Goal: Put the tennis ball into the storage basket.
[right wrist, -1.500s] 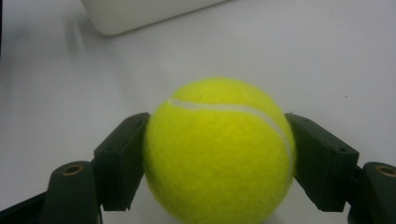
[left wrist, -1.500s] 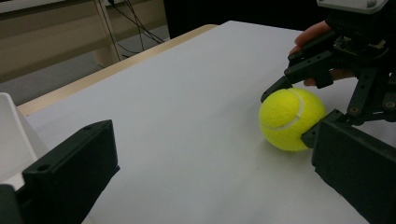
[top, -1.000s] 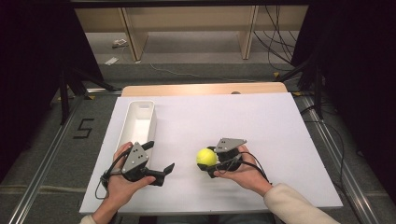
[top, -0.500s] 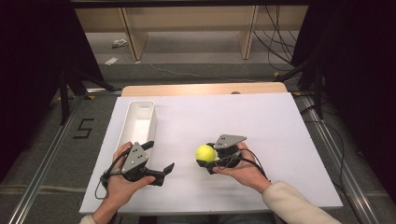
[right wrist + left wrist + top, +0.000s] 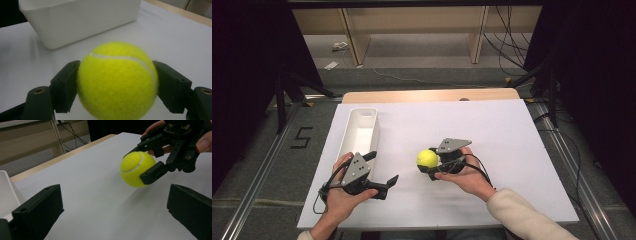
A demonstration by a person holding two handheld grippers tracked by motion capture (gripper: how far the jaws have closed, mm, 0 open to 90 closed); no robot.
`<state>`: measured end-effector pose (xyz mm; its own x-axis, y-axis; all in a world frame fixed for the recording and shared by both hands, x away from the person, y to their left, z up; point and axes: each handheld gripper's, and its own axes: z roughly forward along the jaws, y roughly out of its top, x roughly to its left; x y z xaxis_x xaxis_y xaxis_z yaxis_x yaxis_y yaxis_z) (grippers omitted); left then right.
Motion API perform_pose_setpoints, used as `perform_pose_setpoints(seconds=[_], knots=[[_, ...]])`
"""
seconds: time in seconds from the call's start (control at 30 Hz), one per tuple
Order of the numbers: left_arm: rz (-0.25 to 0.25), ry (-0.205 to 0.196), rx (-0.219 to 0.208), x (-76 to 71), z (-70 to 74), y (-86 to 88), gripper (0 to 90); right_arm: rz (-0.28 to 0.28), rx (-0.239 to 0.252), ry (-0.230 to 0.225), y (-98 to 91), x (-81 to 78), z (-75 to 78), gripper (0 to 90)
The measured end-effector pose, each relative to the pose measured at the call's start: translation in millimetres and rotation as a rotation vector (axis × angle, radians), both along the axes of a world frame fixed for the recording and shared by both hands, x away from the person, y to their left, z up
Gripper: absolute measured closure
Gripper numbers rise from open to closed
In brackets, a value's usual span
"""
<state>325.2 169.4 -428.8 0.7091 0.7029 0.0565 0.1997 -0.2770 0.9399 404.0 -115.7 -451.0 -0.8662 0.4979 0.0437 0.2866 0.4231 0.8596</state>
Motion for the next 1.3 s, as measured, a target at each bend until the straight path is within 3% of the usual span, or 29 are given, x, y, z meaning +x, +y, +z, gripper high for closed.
perform_pose_setpoints(seconds=[1.3], knots=[[-0.006,-0.004,-0.007,-1.8,1.3,0.1,0.0,-0.037,0.052,-0.027,27.0,27.1,17.1,26.8]])
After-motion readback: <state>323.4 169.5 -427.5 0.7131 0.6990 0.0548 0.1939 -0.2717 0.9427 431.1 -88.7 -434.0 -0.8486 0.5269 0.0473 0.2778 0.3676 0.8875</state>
